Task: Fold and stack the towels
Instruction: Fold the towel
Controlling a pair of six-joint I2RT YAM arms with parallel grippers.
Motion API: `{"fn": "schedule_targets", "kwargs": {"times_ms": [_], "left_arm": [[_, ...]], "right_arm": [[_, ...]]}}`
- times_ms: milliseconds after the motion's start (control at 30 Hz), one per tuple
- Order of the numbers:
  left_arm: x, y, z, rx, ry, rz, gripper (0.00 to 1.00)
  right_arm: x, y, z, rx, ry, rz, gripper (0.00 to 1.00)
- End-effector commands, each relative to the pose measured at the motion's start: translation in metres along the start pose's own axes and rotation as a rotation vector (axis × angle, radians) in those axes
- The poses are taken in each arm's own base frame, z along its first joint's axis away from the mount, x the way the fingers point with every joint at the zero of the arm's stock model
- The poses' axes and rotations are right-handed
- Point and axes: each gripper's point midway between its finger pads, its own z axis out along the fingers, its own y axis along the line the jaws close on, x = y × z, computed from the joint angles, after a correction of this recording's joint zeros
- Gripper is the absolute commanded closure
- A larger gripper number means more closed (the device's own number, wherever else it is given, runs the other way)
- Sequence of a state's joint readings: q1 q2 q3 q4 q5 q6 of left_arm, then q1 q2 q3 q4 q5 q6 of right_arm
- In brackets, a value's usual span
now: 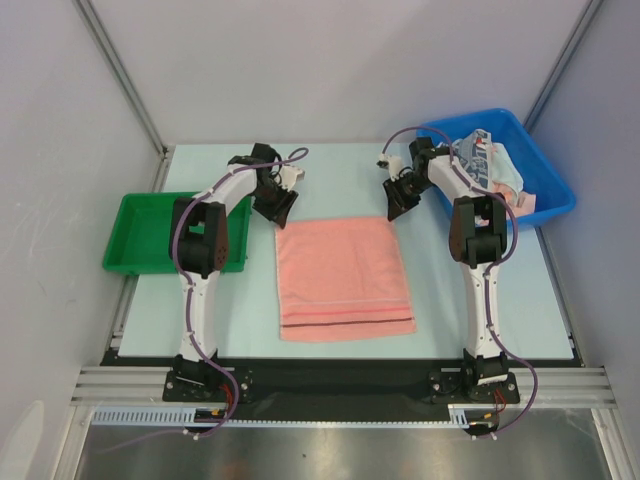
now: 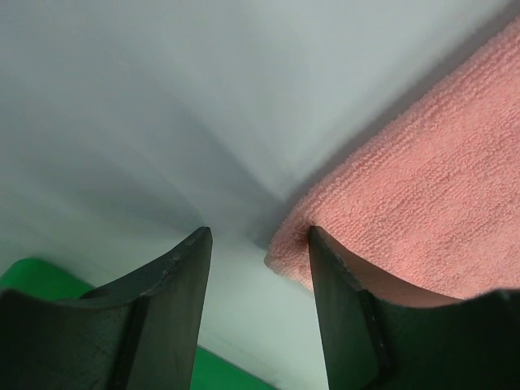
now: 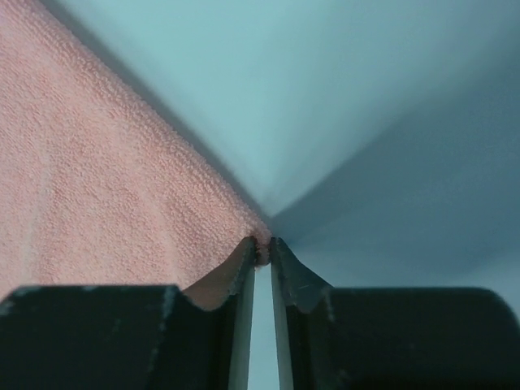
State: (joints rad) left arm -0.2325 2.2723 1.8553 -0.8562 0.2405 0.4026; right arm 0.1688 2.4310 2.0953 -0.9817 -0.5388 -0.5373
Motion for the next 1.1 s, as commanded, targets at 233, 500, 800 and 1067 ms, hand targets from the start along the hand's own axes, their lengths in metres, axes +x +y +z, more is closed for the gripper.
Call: {"fn": "schedule_targets", "kwargs": {"times_ms": [233,500,800,1067], "left_arm": [[-0.035,-0.003,-0.038,0.024,-0.106,0.046,0.44],[-0.027,-0.01,-0.009,0.065,-0.033,0.042,0.48],[-0.015,-0.011,0.002,0.073,0.007,0.037,0.49],[-0.008,-0.025,0.002,0.147,0.029,0.037,0.68]], "right_arm": [[-0.016,-0.021,-0.02,0.115,-0.074,-0.019,1.0],[-0.014,-0.025,-0.022,0.126,-0.065,-0.023,1.0],[-0.015,-0.029,-0.022,0.136,-0.071,-0.018,1.0],[-0.018,-0.032,-0.026,0.146,-0.079,-0.018,1.0]]}}
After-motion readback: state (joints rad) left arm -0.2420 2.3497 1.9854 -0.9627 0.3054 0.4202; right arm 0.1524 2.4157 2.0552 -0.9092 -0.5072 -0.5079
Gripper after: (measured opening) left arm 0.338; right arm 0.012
